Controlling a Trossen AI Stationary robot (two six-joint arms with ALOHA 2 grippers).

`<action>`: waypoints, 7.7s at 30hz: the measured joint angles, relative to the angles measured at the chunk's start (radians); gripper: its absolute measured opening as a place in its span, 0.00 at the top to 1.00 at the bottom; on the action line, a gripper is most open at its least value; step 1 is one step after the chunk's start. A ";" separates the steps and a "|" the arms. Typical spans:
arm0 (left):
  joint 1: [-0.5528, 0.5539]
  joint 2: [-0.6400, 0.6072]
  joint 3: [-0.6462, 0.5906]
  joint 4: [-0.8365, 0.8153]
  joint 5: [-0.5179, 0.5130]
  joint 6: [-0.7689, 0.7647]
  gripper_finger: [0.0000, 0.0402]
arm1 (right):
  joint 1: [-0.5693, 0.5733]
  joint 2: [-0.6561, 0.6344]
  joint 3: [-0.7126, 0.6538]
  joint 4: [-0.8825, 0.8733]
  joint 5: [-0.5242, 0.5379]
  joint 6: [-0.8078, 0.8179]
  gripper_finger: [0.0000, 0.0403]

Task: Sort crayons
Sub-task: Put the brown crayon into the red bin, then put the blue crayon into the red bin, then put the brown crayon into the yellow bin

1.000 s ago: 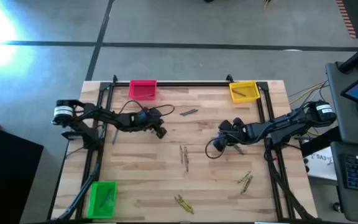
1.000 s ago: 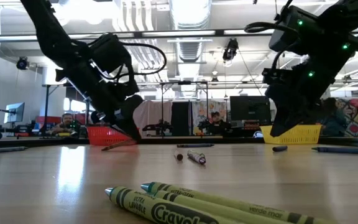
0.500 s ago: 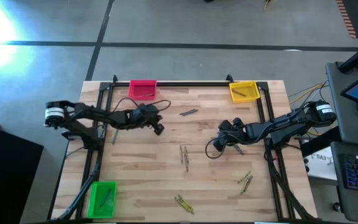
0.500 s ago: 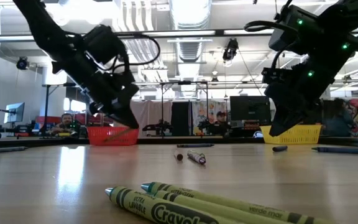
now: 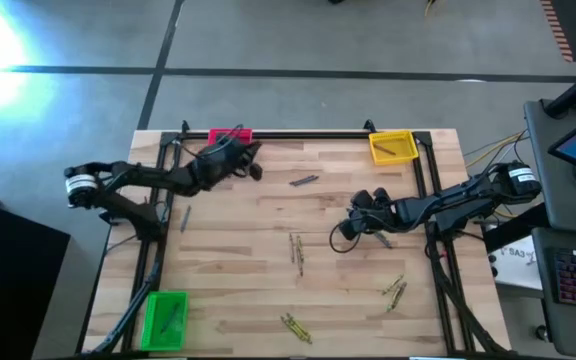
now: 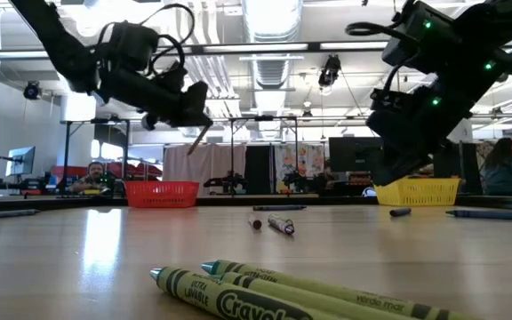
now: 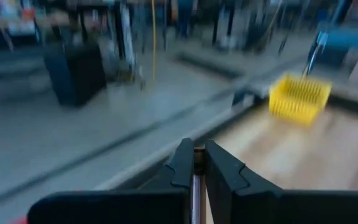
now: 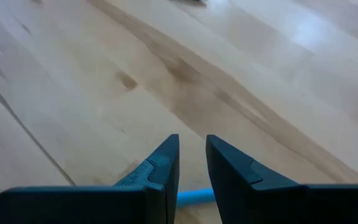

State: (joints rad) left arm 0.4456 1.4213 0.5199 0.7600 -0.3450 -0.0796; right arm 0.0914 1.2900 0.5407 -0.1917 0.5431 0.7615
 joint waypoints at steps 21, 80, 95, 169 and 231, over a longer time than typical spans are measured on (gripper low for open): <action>0.320 0.228 0.022 0.138 -0.060 -0.084 1.00 | -0.008 0.002 0.000 0.027 0.062 -0.003 0.82; -0.269 -0.236 -0.025 -1.521 0.024 -0.829 0.71 | -0.009 0.002 0.014 0.041 0.049 -0.082 0.82; -0.269 -0.236 0.029 -1.764 0.072 -0.872 0.53 | -0.009 0.002 0.014 0.048 0.033 -0.081 0.82; 0.230 -0.062 0.080 -0.353 0.105 0.080 1.00 | -0.009 0.002 0.013 0.048 0.025 -0.080 0.82; -0.139 0.050 -0.463 0.652 0.221 -0.120 0.61 | -0.396 0.418 0.438 0.119 -0.308 -0.838 0.65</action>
State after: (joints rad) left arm 0.3061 1.4715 0.0570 1.4117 -0.1241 -0.1996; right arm -0.3044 1.7084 0.9790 -0.0725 0.2352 -0.0764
